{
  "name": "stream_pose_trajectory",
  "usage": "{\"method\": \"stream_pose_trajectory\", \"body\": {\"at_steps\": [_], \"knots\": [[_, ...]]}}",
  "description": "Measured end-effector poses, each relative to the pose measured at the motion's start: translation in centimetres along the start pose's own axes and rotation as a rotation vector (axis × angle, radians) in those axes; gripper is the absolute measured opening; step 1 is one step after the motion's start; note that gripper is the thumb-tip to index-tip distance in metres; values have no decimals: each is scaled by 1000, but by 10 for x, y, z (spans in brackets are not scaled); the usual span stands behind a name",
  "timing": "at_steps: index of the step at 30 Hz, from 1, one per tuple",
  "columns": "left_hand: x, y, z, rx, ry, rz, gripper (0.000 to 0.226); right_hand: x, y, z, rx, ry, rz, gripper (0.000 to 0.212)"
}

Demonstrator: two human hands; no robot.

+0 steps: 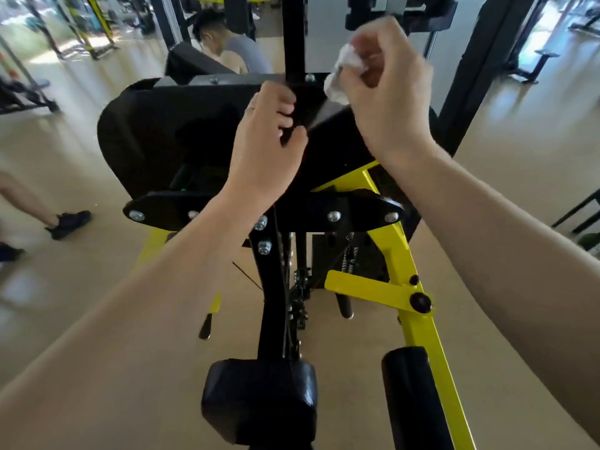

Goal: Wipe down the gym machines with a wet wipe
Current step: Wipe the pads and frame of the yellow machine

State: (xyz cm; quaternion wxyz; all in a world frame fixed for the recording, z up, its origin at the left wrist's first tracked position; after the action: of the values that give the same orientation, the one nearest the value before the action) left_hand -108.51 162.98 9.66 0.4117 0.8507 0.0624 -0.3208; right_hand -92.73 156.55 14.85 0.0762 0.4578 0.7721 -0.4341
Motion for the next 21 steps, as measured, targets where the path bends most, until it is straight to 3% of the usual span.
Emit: {"method": "stream_pose_trajectory", "body": {"at_steps": [5, 8, 10, 15, 18, 21], "knots": [[10, -60, 10, -297, -9, -352, 30, 39, 8, -27, -67, -460, 638, 31], [11, -83, 23, -409, 77, -293, 29, 50, 5, -23, -95, -483, 699, 31], [12, -81, 25, -363, 146, -313, 27, 67, -2, -17, -107, -497, 708, 29], [11, -95, 27, -411, 145, -157, 27, 127, -23, 9, -238, -630, 689, 29], [11, -95, 29, -410, 138, -132, 30, 114, -17, 2, -231, -637, 712, 24], [13, -94, 29, -423, 139, -101, 30, 71, -6, -17, -136, -527, 788, 23]]}}
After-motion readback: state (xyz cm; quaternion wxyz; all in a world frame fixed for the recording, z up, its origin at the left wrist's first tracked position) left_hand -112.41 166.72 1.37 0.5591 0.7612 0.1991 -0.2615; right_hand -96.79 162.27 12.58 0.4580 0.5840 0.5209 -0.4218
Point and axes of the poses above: each hand's wrist, its own z-axis away from the middle knuckle, its own x-axis out of the palm, y = z × x, the point moved 7 cm from there along -z, towards the middle knuckle, and after that the axes turned 12 degrees about -y, right-handed, at the moved point
